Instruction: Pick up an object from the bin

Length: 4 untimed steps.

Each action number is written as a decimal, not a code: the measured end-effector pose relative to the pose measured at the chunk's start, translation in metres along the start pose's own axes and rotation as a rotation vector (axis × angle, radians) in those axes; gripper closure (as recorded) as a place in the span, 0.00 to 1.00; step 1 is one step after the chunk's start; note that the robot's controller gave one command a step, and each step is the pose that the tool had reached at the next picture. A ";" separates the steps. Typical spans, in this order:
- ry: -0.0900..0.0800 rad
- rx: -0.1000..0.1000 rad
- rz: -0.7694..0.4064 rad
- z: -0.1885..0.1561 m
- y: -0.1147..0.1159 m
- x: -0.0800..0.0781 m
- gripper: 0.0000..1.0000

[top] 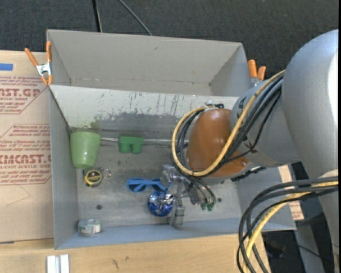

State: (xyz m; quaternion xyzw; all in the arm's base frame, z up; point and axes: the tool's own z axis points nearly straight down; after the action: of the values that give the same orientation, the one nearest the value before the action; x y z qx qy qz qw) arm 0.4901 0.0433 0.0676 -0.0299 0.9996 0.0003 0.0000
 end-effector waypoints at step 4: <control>-0.004 0.003 -0.601 -0.110 -0.149 -0.057 1.00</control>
Offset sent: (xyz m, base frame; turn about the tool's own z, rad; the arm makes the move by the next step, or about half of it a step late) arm 0.0000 0.0000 0.0000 0.0000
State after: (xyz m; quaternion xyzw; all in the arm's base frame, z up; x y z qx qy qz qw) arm 0.5556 -0.1017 0.1778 -0.3243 0.9459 -0.0011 0.0023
